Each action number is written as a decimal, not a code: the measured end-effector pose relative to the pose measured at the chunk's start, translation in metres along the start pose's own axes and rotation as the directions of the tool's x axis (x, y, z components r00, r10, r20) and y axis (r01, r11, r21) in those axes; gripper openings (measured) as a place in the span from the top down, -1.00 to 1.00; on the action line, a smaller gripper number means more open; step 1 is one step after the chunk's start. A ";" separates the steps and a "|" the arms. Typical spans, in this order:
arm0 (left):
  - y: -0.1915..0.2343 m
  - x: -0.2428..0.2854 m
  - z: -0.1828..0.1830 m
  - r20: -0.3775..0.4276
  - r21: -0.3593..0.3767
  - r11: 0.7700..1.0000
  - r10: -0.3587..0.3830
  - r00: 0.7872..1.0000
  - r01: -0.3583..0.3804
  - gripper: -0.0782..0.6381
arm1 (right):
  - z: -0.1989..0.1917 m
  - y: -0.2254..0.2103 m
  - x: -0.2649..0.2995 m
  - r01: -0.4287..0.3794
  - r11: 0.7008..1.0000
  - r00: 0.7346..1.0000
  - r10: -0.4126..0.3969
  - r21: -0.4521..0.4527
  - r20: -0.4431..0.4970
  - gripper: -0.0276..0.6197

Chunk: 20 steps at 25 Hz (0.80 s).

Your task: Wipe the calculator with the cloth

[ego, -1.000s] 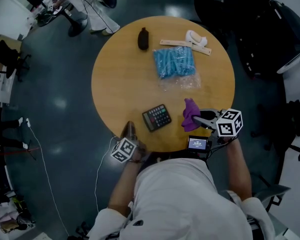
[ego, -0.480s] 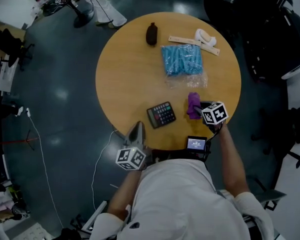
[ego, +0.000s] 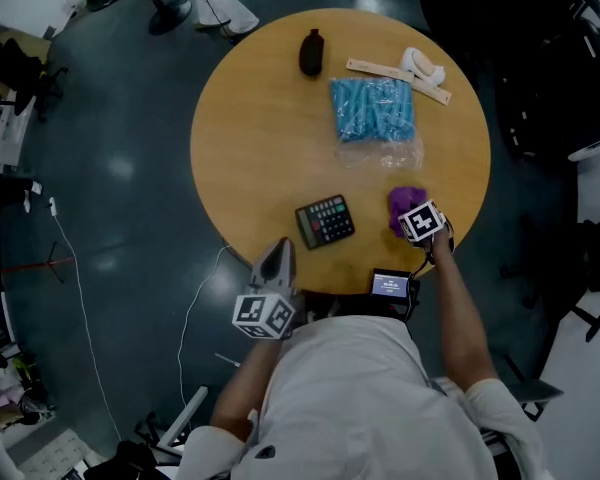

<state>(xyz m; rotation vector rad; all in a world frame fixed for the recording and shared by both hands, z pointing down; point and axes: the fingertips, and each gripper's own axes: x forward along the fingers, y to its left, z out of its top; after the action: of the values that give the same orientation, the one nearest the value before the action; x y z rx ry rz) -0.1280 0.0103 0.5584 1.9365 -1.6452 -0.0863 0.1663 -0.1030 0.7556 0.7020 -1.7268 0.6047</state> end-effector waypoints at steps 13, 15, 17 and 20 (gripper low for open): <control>0.004 0.002 -0.001 -0.011 0.024 1.000 0.006 1.000 -0.005 0.77 | -0.009 0.011 0.027 -0.038 0.998 0.999 0.039 0.046 -0.006 0.54; 0.003 0.005 -0.001 -0.011 0.019 1.000 0.000 1.000 0.000 0.76 | -0.009 0.009 0.023 -0.031 0.998 0.999 0.030 0.061 0.011 0.47; -0.001 0.007 0.002 -0.009 0.026 1.000 -0.009 1.000 0.009 0.76 | -0.006 0.008 0.013 -0.014 0.998 0.999 0.012 0.063 0.044 0.40; -0.008 0.010 0.009 -0.002 0.050 0.998 -0.029 1.000 0.029 0.76 | 0.003 0.009 -0.007 0.019 0.998 0.994 -0.025 0.054 0.103 0.29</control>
<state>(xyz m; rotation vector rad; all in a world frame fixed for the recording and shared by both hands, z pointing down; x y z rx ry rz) -0.1226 -0.0014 0.5506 1.9978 -1.6330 -0.0560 0.1597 -0.0978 0.7483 0.8010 -1.8014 0.6099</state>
